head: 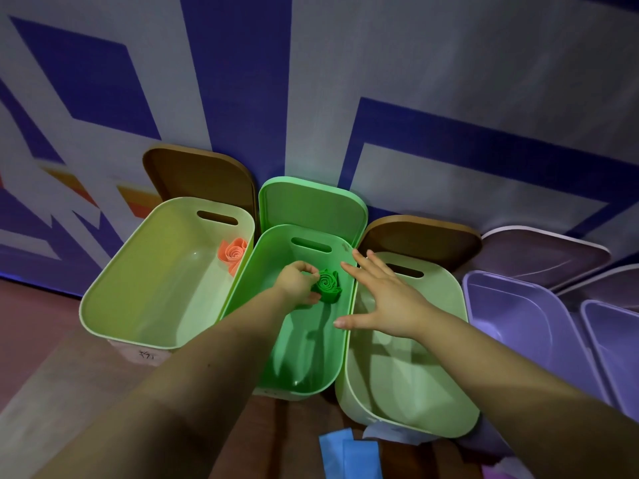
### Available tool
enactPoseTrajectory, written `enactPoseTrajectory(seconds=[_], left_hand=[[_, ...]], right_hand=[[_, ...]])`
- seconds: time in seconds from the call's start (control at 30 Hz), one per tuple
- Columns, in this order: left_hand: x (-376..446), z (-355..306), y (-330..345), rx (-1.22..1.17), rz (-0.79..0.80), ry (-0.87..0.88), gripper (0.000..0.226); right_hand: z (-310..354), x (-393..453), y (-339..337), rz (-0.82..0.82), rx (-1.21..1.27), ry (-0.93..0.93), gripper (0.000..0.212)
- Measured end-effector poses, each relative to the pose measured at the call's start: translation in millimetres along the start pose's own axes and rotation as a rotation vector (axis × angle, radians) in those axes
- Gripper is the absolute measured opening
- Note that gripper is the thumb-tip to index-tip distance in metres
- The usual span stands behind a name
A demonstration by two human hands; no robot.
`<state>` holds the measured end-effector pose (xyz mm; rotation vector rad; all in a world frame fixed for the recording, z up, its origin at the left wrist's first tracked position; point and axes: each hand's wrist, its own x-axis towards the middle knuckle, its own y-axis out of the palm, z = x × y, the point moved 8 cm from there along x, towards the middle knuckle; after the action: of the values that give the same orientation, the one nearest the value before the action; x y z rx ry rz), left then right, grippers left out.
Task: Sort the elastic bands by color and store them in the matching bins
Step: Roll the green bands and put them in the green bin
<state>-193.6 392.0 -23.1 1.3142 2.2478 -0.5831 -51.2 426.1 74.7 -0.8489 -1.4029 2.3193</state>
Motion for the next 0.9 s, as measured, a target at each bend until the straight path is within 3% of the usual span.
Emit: enactPoseTrajectory(seconds=[0.1,0.3,0.57,0.67,0.9], left_hand=[[3.1,-4.0,2.0,0.132,0.009,0.044,0.016],[8.8,-3.6,-1.3,0.167,-0.098,0.097,0.010],[8.9,-8.3,8.0,0.278,-0.059,0.123,0.022],[12.5,-6.0,-1.1,0.278,-0.117,0.118,0.019],[14.1,-3.5,4.5,0.181,-0.051,0.082,0.020]], right_hand=[[-0.4,0.4,0.4,-0.002,0.003,-0.002,0.104],[-1.2,-0.2,1.6,-0.002,0.015,0.007,0.104],[-1.5,-0.6,2.1,-0.001,0.040,0.010,0.104],[-1.5,-1.1,2.2,-0.001,0.042,0.007,0.104],[-2.1,0.3,3.2,-0.007,0.042,-0.004,0.104]])
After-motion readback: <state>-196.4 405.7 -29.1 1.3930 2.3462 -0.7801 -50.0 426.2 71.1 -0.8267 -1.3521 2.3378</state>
